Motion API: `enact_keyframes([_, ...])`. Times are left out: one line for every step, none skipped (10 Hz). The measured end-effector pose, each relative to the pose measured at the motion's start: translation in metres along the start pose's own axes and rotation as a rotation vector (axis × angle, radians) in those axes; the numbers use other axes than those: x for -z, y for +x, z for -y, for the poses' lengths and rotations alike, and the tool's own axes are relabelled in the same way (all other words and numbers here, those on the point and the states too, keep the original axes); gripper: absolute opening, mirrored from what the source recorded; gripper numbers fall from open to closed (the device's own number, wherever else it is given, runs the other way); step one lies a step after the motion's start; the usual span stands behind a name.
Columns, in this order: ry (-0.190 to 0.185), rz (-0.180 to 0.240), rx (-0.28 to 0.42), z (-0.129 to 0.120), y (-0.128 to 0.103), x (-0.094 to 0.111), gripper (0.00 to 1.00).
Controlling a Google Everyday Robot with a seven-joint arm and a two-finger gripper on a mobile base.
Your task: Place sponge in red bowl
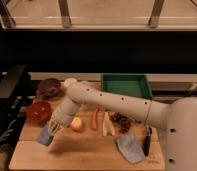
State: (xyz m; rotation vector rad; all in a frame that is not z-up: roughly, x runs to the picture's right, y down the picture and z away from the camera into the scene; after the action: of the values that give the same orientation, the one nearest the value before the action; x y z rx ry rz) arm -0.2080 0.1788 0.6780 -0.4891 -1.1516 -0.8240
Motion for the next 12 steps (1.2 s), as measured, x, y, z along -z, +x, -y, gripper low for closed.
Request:
enact_keyframes([0.016,-0.019,0.021,0.016,-0.003,0.015,0.00])
enact_keyframes([0.032,-0.040,0.040,0.036,0.001,0.030,0.00])
enact_keyframes([0.044,-0.049,0.043,0.049,0.009,0.037,0.00])
enact_keyframes([0.064,-0.058,0.036,0.066,0.025,0.045,0.00])
enact_keyframes([0.085,-0.062,0.023,0.076,0.041,0.047,0.00])
enact_keyframes([0.105,-0.061,0.014,0.082,0.054,0.046,0.00])
enact_keyframes([0.128,-0.058,0.005,0.086,0.067,0.044,0.00])
enact_keyframes([0.138,-0.059,0.007,0.090,0.076,0.044,0.02])
enact_keyframes([0.132,-0.055,0.020,0.093,0.075,0.041,0.09])
enact_keyframes([0.121,-0.053,0.029,0.093,0.072,0.038,0.18])
enact_keyframes([0.109,-0.052,0.039,0.089,0.067,0.035,0.27])
enact_keyframes([0.087,-0.046,0.046,0.080,0.054,0.029,0.39])
